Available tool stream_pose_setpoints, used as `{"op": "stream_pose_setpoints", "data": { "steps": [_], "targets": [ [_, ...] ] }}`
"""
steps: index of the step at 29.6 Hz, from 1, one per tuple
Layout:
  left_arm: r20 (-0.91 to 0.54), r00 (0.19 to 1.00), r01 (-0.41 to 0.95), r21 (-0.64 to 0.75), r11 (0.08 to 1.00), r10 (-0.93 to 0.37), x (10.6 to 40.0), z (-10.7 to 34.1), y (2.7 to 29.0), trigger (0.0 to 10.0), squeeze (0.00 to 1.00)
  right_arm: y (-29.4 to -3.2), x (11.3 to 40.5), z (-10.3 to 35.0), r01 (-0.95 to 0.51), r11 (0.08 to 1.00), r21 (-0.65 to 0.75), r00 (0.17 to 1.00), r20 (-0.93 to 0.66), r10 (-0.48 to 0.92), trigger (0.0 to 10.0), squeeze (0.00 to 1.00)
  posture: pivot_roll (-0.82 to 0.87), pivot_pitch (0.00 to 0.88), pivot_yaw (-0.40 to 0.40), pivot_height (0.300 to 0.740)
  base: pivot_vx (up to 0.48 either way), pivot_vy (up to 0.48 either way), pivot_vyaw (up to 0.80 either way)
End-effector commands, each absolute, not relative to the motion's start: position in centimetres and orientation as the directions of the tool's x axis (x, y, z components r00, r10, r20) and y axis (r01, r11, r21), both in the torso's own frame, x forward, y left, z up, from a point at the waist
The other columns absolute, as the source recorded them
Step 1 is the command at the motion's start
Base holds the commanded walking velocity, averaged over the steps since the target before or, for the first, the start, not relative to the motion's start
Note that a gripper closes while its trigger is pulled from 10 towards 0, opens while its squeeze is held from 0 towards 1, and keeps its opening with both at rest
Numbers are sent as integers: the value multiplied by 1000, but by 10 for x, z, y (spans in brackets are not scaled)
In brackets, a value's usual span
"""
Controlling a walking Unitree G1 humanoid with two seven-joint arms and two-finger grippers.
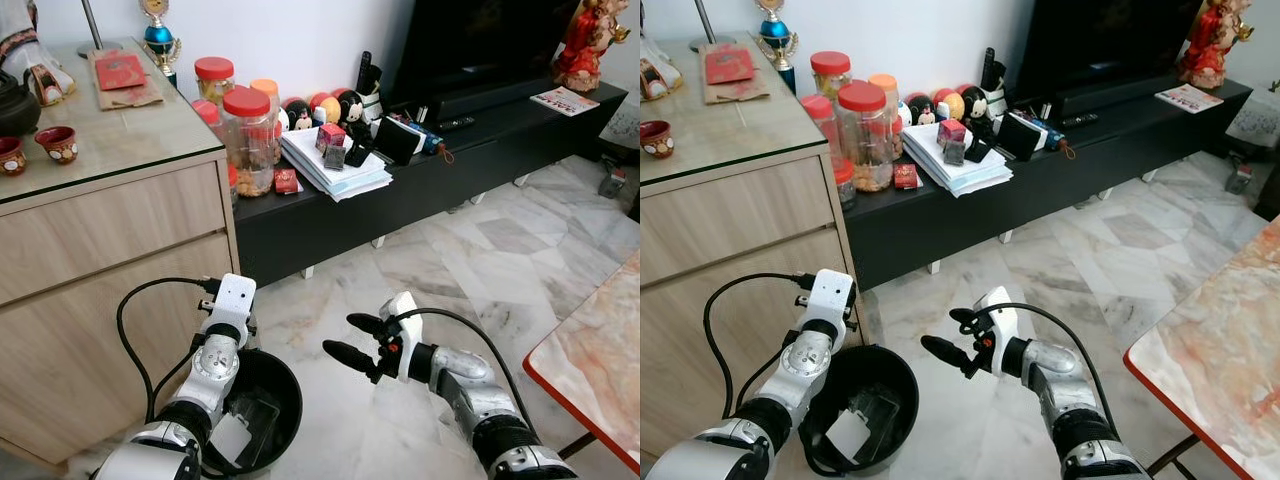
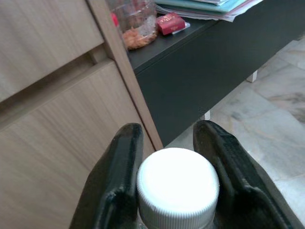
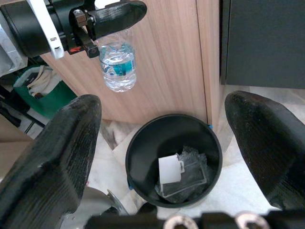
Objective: Picking trash to rubbish bin
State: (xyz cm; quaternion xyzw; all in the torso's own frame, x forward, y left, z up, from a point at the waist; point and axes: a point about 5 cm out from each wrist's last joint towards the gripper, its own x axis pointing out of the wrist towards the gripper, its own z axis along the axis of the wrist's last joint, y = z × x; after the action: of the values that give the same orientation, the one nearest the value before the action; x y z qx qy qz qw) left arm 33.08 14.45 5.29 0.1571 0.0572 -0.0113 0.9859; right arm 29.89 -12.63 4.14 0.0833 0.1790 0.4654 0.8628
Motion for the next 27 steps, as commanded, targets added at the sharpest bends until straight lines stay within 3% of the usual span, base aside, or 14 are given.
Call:
{"op": "stream_pose_setpoints", "data": {
  "steps": [1, 9, 10, 11, 15, 19, 22, 27],
  "targets": [
    [-104, 994, 66, 323, 944, -34, 334, 57, 139, 10000, 1000, -130, 299, 44, -774, 556, 303, 508, -228, 831, 10000, 0, -33, 78, -114, 740, 0, 0, 0],
    [-103, 994, 75, 305, 949, -46, 333, 56, 134, 10000, 1000, -133, 297, 40, -752, 579, 314, 525, -245, 815, 10000, 0, -31, 78, -118, 740, 0, 0, 0],
    [-105, 993, 75, 306, 949, -45, 333, 56, 134, 10000, 863, -134, 297, 39, -744, 591, 311, 536, -249, 806, 10000, 0, -31, 78, -118, 740, 0, 0, 0],
    [-112, 993, 74, 306, 949, -41, 332, 54, 134, 10000, 0, -136, 298, 38, -726, 618, 303, 561, -260, 786, 10000, 0, -31, 74, -119, 740, 0, 0, 0],
    [-199, 980, 46, 294, 955, 14, 318, 33, 143, 10000, 0, -152, 301, 27, -590, 766, 255, 691, -331, 643, 10000, 0, -31, 74, -119, 740, 0, 0, 0],
    [-250, 967, 30, 295, 955, 47, 309, 21, 149, 10000, 0, -161, 300, 21, -525, 822, 219, 734, -373, 568, 10000, 0, -25, 69, -116, 740, 0, 0, 0],
    [-378, 916, -19, 289, 957, 132, 279, -11, 166, 10000, 0, -188, 291, 5, -307, 939, 155, 820, -459, 343, 10000, 0, -22, 67, -115, 740, 0, 0, 0],
    [-497, 847, -41, 295, 954, 190, 243, -40, 180, 10000, 0, -206, 272, -14, -151, 979, 139, 828, -523, 202, 10000, 0, -11, 51, -105, 740, 0, 0, 0]
  ]
}}
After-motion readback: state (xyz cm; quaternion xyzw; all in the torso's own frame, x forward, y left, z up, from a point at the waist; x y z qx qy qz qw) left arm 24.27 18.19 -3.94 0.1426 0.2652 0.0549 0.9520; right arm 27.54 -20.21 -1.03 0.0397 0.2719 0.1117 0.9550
